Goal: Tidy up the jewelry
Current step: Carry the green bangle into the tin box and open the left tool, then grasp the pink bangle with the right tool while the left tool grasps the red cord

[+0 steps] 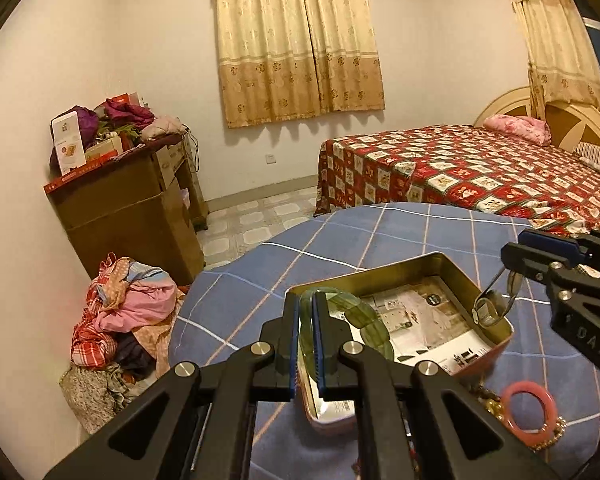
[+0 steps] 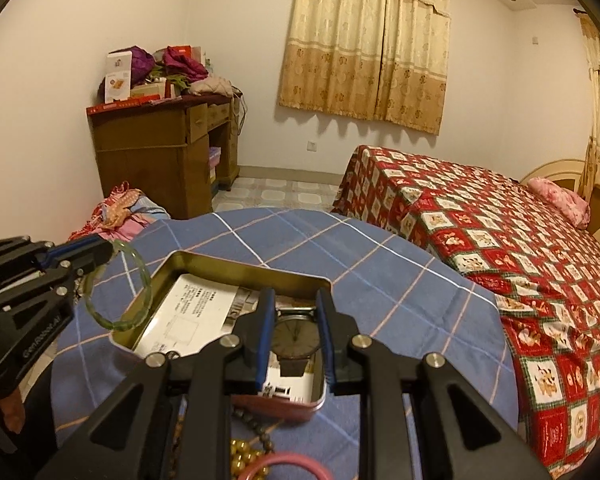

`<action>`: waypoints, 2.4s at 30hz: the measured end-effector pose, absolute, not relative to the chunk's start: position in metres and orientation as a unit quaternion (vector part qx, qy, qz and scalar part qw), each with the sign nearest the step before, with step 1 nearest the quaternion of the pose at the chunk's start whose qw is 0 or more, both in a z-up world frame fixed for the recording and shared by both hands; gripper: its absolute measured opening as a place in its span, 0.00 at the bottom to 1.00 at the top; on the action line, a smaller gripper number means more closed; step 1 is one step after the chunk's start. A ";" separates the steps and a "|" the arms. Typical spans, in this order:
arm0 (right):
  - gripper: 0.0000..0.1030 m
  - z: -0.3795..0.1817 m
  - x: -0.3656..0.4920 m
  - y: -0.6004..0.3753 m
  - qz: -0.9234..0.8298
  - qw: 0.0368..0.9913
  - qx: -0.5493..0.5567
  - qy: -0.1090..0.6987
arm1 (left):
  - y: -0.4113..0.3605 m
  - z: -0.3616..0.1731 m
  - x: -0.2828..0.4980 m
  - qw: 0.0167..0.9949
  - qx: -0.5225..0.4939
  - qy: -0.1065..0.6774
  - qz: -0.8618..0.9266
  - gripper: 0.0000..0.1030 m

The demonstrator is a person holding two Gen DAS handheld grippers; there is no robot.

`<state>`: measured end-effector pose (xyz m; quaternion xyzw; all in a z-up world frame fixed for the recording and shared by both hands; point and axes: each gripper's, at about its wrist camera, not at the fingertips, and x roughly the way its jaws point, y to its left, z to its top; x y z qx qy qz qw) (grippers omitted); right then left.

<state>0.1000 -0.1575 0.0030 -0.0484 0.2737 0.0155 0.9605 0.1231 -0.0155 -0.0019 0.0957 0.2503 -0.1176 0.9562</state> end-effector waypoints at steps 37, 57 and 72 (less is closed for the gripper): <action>0.62 -0.037 0.142 -0.159 -0.016 0.944 -0.057 0.326 | -0.024 -0.041 0.160 0.949 0.151 0.268 -0.062 0.83; 0.66 -0.043 0.052 -0.179 -0.045 0.947 -0.074 0.310 | -0.010 -0.054 0.073 0.946 0.134 0.288 -0.063 0.83; 0.67 -0.064 0.007 -0.207 -0.078 0.941 -0.040 0.328 | 0.001 -0.076 0.033 0.941 0.115 0.312 -0.065 0.83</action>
